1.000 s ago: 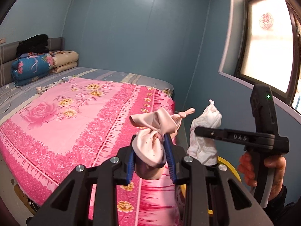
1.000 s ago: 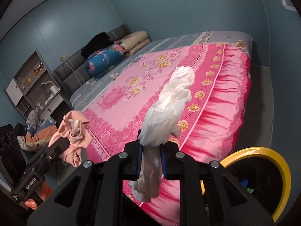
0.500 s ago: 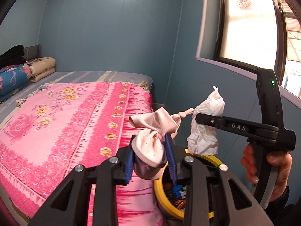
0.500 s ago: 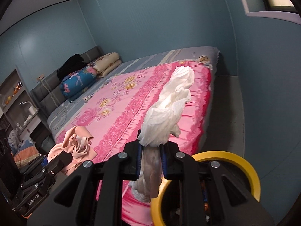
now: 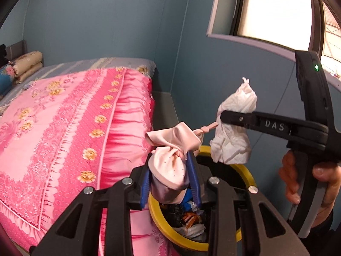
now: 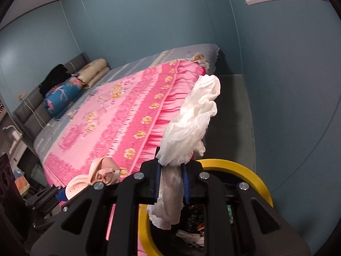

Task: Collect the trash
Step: 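Carry the beige cloth and white tissue over the bin, then open the left tool while the right tool opens, dropping cloth and tissue into the bin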

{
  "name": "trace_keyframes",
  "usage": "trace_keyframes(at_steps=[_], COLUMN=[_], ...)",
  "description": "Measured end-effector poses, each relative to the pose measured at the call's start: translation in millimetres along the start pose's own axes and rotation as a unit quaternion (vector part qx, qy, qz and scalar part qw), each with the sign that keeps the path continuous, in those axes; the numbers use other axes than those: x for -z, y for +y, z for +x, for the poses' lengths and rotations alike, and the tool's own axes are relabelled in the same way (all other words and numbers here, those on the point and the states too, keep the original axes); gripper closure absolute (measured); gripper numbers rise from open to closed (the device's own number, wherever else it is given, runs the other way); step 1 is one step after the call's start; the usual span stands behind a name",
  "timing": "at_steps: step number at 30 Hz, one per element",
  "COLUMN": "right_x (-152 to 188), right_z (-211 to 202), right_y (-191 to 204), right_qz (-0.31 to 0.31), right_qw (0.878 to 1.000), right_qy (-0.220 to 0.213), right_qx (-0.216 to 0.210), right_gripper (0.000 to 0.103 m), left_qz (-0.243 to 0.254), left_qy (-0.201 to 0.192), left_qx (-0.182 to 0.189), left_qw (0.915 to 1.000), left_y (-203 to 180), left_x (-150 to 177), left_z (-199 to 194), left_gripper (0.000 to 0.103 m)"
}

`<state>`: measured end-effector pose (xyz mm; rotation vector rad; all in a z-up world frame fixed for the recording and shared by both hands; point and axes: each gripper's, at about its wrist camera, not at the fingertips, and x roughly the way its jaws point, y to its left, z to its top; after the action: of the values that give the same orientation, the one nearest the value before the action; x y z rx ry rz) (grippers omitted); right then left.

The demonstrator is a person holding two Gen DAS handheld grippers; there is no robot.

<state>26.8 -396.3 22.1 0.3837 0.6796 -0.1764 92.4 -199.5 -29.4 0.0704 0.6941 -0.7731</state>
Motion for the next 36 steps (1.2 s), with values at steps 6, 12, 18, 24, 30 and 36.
trace_keyframes(at_steps=[6,12,18,24,30,36], right_x=[5,21,39,47,43,36], right_z=[24,35,39,44,39,36], right_y=[-16,-29,-36,-47,-51,-48], right_qz=[0.018,0.033,0.036,0.047,0.068,0.068], right_qw=[0.999,0.995,0.993,0.994,0.993,0.994], right_qy=[0.034,0.074,0.093,0.089,0.078,0.068], right_qx=[0.03,0.059,0.064,0.05,0.051,0.05], right_gripper=[0.086,0.086,0.086,0.084,0.068,0.066], left_qz=[-0.01,-0.015,-0.027,-0.028,-0.037,-0.051], left_qy=[0.043,0.077,0.093,0.088,0.073,0.044], left_qx=[0.033,0.059,0.074,0.07,0.067,0.055], left_qw=[0.9985,0.9951,0.9925,0.9932,0.9944,0.9962], left_y=[2,1,0,-3,2,19], left_x=[12,21,22,21,17,12], left_z=[35,61,76,71,57,32], left_gripper=[0.074,0.074,0.07,0.065,0.053,0.053])
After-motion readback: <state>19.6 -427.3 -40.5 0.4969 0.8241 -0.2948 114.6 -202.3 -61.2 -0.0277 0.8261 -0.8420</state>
